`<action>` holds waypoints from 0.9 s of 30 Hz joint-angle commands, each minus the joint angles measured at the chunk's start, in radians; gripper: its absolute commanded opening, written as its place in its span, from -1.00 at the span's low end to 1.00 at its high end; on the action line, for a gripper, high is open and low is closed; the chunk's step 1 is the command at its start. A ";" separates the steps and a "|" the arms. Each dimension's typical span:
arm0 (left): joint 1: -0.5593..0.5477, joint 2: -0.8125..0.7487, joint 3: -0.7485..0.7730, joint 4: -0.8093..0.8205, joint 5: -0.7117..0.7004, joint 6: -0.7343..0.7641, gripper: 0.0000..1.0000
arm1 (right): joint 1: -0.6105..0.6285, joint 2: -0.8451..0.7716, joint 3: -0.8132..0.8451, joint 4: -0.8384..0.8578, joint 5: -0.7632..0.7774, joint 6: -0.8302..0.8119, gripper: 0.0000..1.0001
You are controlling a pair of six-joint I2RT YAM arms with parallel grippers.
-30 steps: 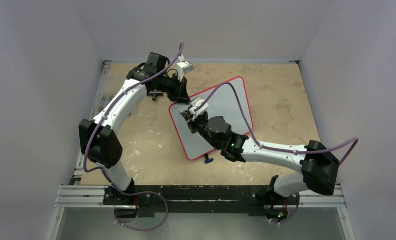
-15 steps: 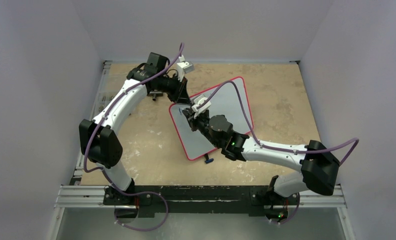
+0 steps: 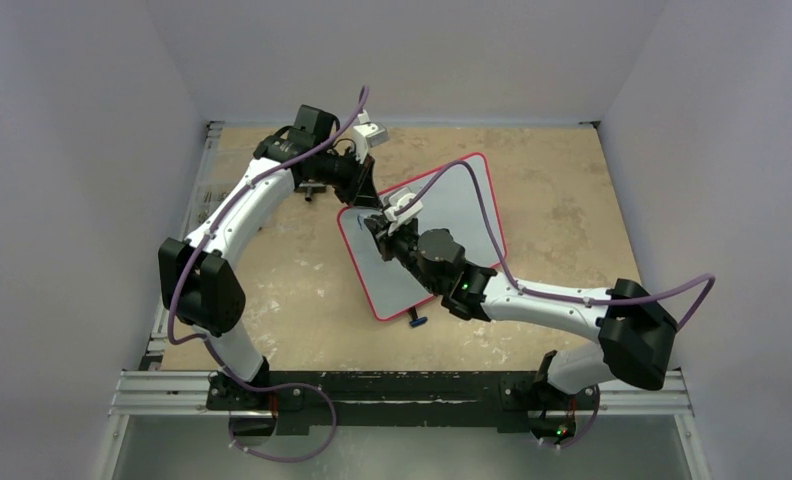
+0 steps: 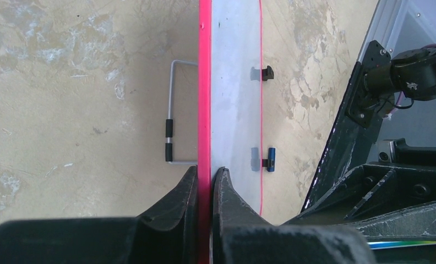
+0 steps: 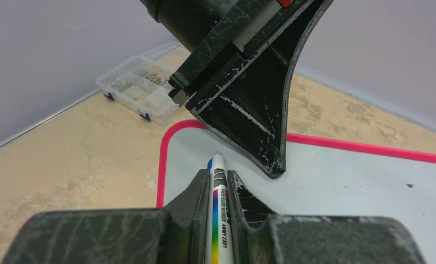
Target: Write a sentence on the whiteboard
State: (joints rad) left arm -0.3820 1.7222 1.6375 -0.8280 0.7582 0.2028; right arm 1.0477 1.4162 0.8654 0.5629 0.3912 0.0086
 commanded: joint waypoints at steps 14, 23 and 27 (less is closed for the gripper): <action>-0.054 0.007 -0.024 -0.072 -0.096 0.116 -1.00 | -0.026 0.019 -0.081 -0.093 -0.060 0.070 -1.00; -0.056 0.004 -0.024 -0.075 -0.098 0.118 -1.00 | -0.026 -0.008 -0.095 -0.159 0.059 0.102 -1.00; -0.057 0.004 -0.024 -0.075 -0.099 0.119 -1.00 | -0.026 -0.015 -0.086 -0.209 0.102 0.101 -1.00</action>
State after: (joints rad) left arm -0.3824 1.7226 1.6375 -0.8280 0.7551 0.2054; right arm 1.0420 1.3808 0.8009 0.5362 0.3534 0.1177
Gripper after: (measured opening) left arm 0.053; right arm 0.092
